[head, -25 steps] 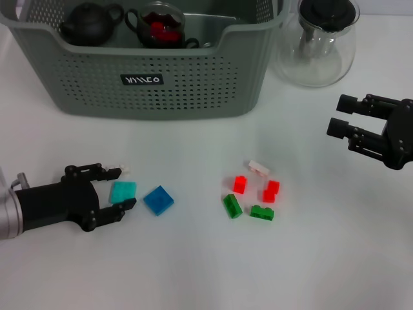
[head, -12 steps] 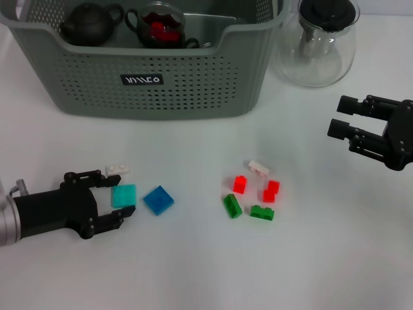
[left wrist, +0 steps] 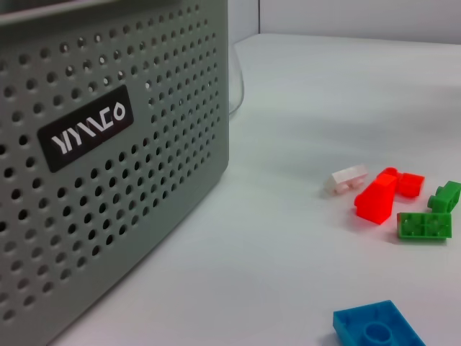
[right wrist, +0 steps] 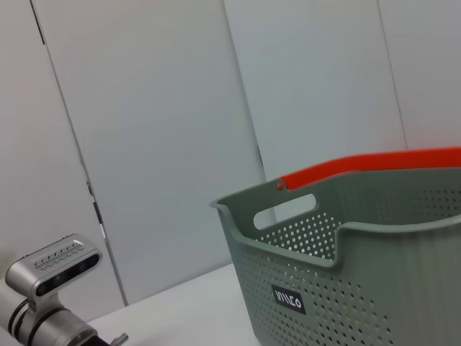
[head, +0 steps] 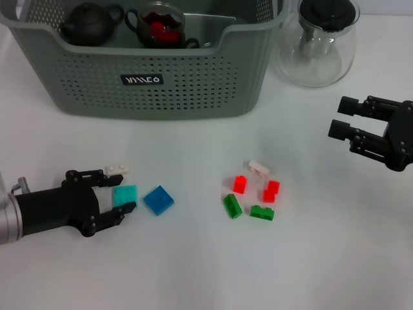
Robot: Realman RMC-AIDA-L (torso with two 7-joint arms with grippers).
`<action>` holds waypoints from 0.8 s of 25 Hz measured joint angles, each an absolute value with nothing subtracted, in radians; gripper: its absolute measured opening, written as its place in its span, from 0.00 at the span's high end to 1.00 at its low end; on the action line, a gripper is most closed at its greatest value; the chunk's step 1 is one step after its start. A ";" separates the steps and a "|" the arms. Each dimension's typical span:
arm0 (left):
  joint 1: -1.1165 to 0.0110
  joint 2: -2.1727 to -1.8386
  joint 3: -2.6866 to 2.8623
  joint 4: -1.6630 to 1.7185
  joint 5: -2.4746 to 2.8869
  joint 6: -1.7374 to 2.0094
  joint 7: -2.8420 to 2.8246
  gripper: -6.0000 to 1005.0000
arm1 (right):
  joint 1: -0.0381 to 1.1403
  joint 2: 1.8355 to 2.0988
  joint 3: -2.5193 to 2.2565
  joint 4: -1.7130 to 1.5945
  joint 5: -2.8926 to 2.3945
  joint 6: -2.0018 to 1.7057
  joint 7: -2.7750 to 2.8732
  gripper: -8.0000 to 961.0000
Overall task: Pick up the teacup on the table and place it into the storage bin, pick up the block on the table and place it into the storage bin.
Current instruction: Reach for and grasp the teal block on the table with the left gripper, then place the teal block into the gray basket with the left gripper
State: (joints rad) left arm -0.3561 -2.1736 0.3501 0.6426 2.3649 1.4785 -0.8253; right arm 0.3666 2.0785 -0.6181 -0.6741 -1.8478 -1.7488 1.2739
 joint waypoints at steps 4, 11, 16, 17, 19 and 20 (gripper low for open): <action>-0.356 -2.174 0.351 0.642 2.364 1.472 -0.825 0.43 | 0.367 2.079 -0.612 -0.674 -1.849 -1.749 1.272 0.43; -0.356 -2.174 0.352 0.640 2.367 1.471 -0.825 0.46 | 0.367 2.079 -0.611 -0.673 -1.849 -1.749 1.272 0.43; -0.357 -2.174 0.350 0.640 2.366 1.468 -0.827 0.46 | 0.367 2.079 -0.610 -0.673 -1.848 -1.749 1.273 0.43; -0.357 -2.174 0.347 0.643 2.364 1.469 -0.830 0.46 | 0.367 2.078 -0.610 -0.673 -1.848 -1.749 1.274 0.43; -0.357 -2.174 0.338 0.649 2.358 1.477 -0.835 0.49 | 0.367 2.079 -0.610 -0.673 -1.848 -1.749 1.274 0.43; -0.357 -2.174 0.332 0.653 2.354 1.484 -0.835 0.52 | 0.367 2.078 -0.610 -0.673 -1.848 -1.749 1.275 0.43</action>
State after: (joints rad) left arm -0.3568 -2.1736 0.3319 0.6528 2.3538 1.4842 -0.8354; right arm 0.3666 2.0785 -0.6104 -0.6733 -1.8483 -1.7487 1.2754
